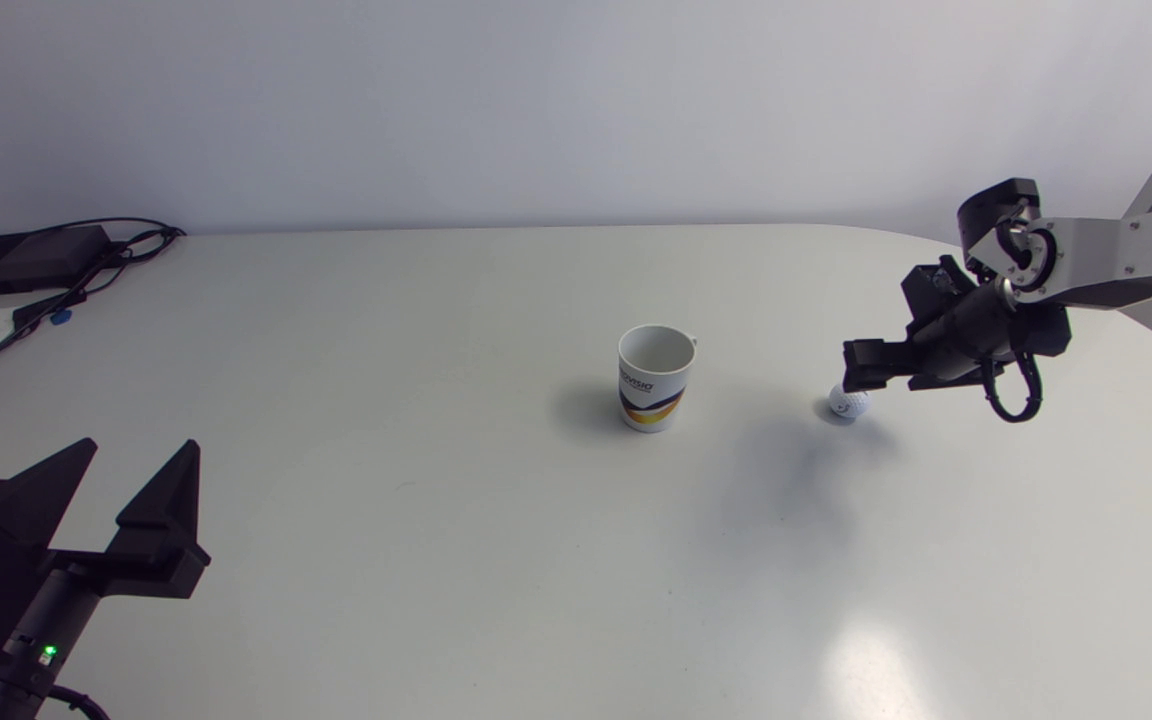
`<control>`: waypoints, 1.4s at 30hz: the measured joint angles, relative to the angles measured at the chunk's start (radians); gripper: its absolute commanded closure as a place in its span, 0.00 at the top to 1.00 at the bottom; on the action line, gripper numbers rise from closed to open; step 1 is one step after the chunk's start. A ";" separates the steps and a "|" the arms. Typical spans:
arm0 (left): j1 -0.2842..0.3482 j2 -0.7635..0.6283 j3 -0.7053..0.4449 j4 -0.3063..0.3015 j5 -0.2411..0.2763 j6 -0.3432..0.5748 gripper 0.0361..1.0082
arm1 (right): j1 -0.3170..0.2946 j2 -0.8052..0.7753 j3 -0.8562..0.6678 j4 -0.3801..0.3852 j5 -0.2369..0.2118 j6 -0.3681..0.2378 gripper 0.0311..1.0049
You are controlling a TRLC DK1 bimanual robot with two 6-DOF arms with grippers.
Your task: Pick up the white golf ball from the table and place it into the cup.
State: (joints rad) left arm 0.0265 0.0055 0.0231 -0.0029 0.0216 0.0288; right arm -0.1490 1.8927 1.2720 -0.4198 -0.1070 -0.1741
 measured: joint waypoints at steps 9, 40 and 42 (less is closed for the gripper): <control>0.000 0.000 0.000 0.000 0.000 0.000 0.98 | 0.038 0.059 0.007 0.000 0.003 -0.003 0.96; 0.000 0.000 0.000 0.000 0.000 0.000 0.98 | 0.057 0.181 0.100 0.018 0.055 -0.002 0.95; 0.000 0.000 0.000 0.000 0.000 0.000 0.98 | 0.050 0.181 0.100 0.018 0.055 -0.002 0.92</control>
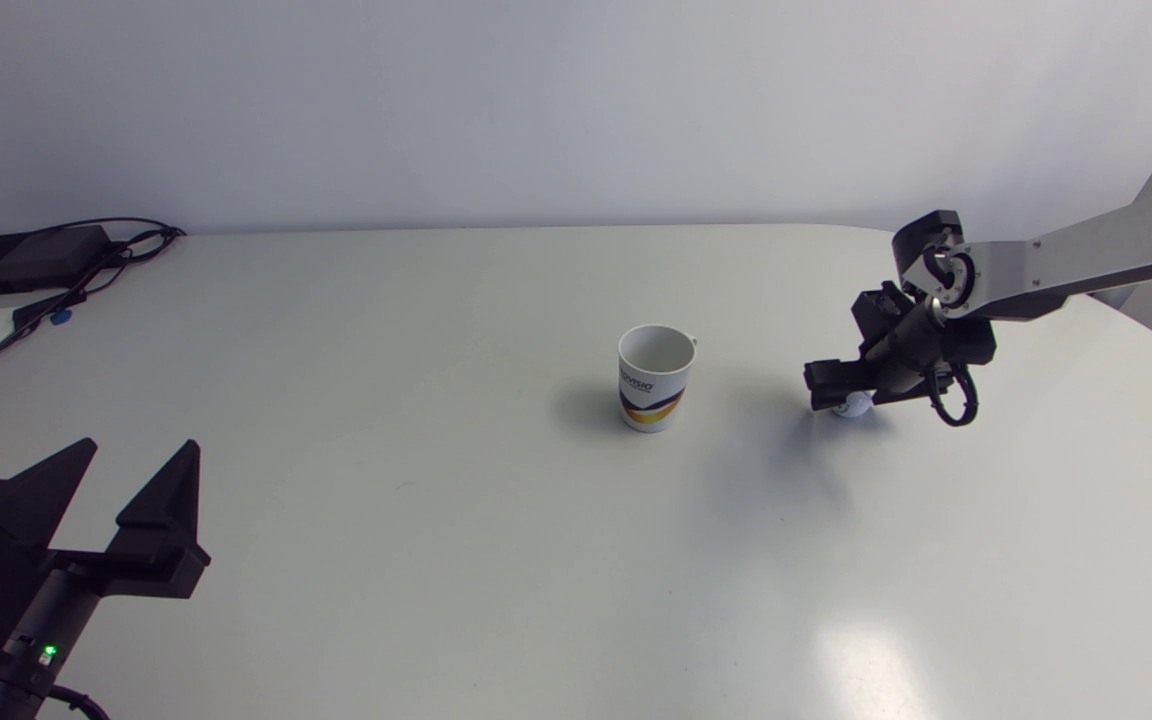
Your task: Pick up the white golf ball from the table and place it into the cup.
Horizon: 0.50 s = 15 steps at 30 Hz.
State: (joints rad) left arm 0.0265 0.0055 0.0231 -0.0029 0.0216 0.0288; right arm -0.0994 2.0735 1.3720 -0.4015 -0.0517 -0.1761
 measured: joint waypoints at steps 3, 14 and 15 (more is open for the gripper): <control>0.000 0.000 0.000 0.000 0.000 0.000 0.98 | -0.011 0.000 0.000 0.000 0.000 0.000 0.90; 0.000 0.000 0.000 0.000 0.000 0.000 0.98 | -0.013 -0.001 -0.006 0.045 0.000 0.001 0.63; 0.000 0.000 0.000 0.000 0.000 0.000 0.98 | -0.013 -0.001 -0.008 0.045 0.000 0.003 0.62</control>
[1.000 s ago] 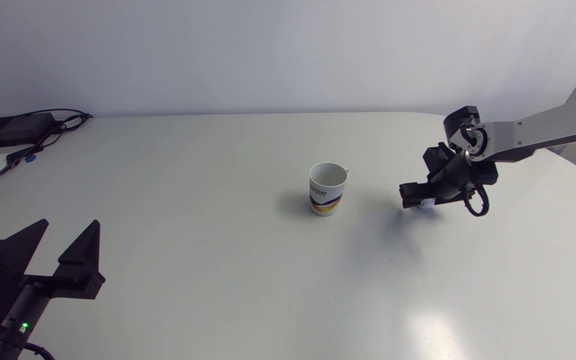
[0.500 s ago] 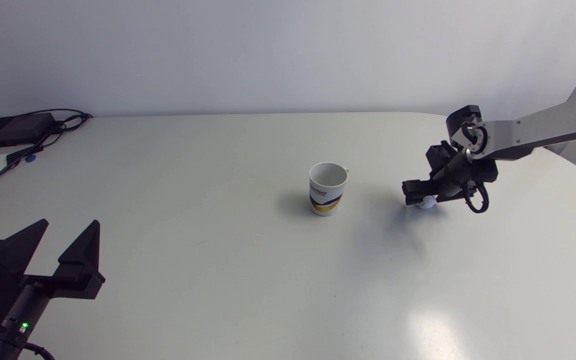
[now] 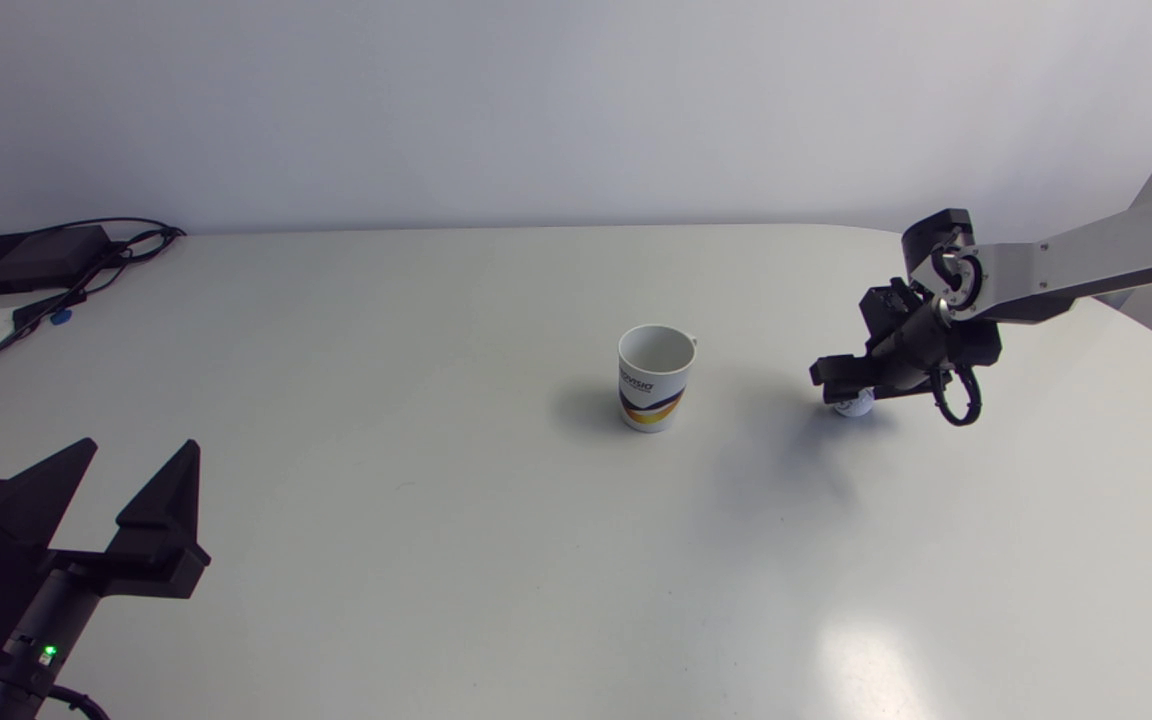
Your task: Pick up the white golf ball from the table and place it into the cup.
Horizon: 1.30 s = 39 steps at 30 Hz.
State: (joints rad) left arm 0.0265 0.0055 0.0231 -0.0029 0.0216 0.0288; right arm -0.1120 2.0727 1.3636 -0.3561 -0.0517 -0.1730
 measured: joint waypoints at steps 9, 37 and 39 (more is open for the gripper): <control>0.000 0.000 0.000 0.000 0.000 0.000 0.98 | 0.002 -0.026 -0.030 0.014 0.001 0.005 0.40; 0.000 0.000 0.000 0.000 0.000 0.000 0.98 | 0.211 -0.363 -0.124 0.048 -0.001 0.015 0.36; 0.000 0.000 0.000 0.000 0.000 0.000 0.98 | 0.233 -0.363 -0.124 0.048 -0.001 0.015 0.36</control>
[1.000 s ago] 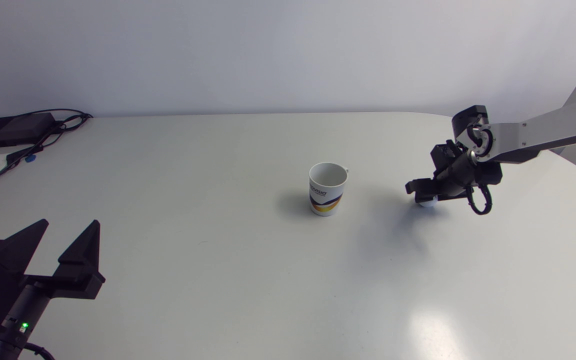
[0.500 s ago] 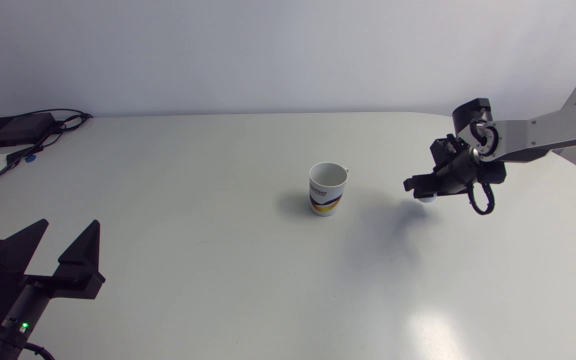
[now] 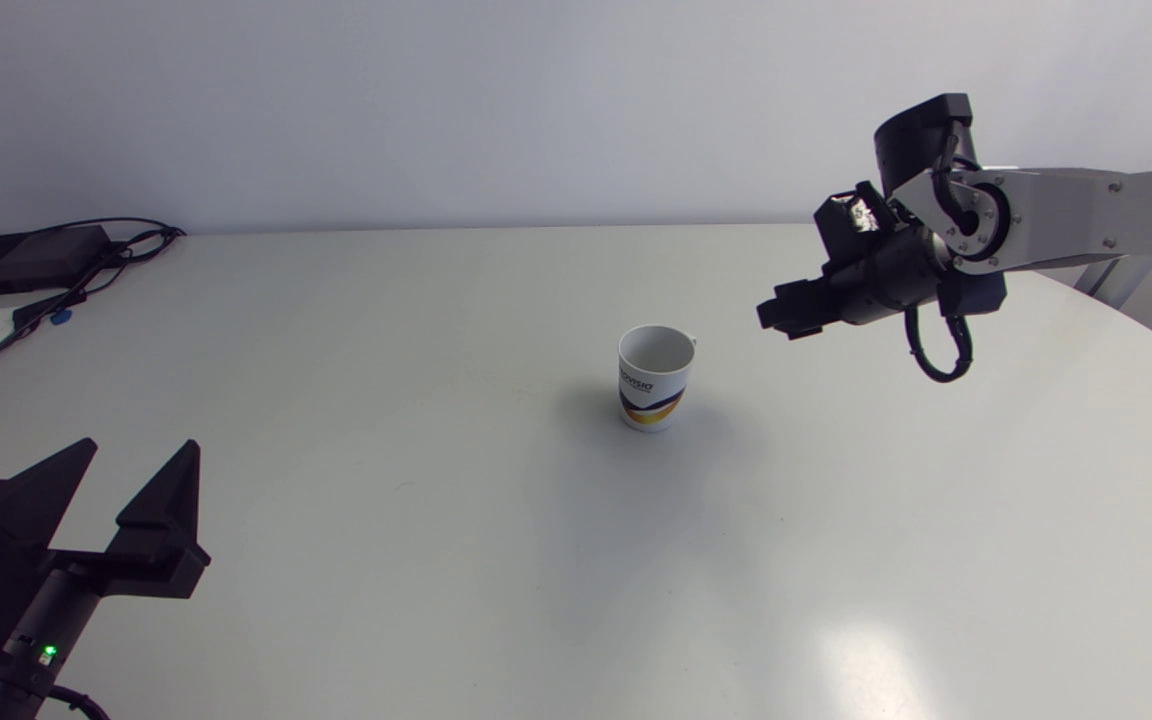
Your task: Pick up the white golf ball from the table and place it into the cup.
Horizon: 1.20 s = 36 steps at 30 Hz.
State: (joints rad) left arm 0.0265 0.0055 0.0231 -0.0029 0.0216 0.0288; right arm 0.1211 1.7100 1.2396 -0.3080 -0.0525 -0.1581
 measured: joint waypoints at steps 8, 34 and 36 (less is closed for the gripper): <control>0.000 0.000 0.000 0.000 0.000 0.000 0.98 | 0.084 0.000 0.000 0.000 0.000 0.000 0.36; 0.000 0.000 0.000 0.000 0.000 0.000 0.98 | 0.253 0.152 0.101 0.049 0.005 0.000 0.36; 0.000 0.000 0.000 0.000 0.000 0.000 0.98 | 0.254 0.162 0.106 0.051 0.005 0.000 0.36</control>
State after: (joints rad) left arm 0.0265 0.0055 0.0231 -0.0029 0.0216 0.0288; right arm 0.3756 1.8717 1.3460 -0.2569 -0.0475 -0.1577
